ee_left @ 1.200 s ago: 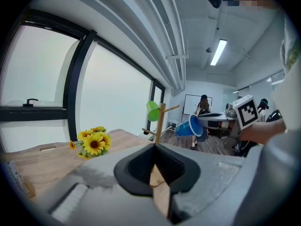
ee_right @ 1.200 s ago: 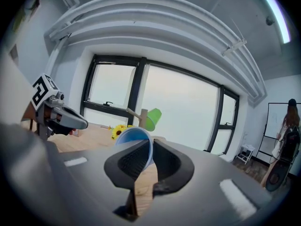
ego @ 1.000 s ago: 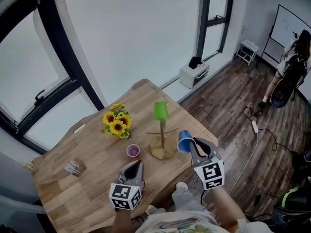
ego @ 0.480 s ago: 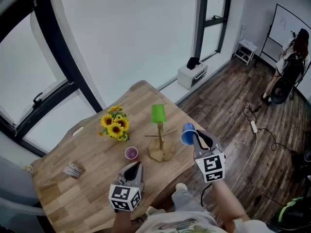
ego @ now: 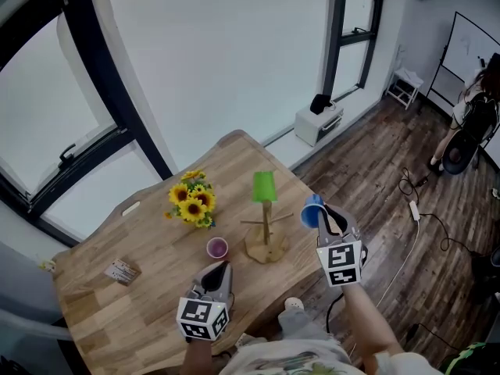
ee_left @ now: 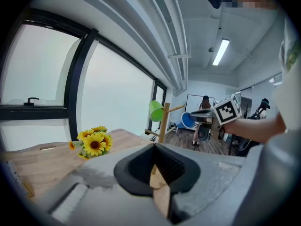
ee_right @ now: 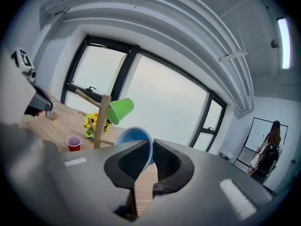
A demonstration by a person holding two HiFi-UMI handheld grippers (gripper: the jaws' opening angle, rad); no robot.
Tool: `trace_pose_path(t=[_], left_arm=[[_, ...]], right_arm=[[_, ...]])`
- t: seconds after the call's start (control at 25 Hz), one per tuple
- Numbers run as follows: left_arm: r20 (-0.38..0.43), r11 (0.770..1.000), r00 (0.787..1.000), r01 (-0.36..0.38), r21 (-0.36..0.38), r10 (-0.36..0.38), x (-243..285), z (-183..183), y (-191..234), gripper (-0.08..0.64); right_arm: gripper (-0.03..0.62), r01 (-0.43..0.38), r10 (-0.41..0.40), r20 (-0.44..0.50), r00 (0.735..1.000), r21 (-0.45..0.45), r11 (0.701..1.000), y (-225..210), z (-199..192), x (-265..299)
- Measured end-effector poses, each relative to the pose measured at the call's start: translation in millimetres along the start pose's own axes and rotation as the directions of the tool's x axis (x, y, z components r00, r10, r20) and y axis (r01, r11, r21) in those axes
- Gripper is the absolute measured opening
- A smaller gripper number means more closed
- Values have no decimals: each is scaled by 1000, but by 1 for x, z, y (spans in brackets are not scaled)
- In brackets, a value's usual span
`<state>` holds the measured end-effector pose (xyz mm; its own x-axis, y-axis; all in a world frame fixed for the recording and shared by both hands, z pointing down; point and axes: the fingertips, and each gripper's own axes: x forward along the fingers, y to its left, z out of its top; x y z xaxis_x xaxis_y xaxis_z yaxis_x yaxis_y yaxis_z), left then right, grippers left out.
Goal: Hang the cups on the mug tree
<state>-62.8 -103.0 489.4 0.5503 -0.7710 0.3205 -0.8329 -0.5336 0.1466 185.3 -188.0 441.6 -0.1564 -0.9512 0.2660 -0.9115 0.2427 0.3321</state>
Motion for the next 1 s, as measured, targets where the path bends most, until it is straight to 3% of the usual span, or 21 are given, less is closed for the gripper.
trace_pose_path(t=[0.68,1.0], left_arm=[[4,996,997,-82,-30,82,-11,-3,30,3],[1,996,997,-79,-31,79,-12,-5,31,3]], right_arm=[[31,-11,-1,-80,997,-147,989,19,-20,44],[31,-8,-13,-72,997,-282,959,37,-22,38]])
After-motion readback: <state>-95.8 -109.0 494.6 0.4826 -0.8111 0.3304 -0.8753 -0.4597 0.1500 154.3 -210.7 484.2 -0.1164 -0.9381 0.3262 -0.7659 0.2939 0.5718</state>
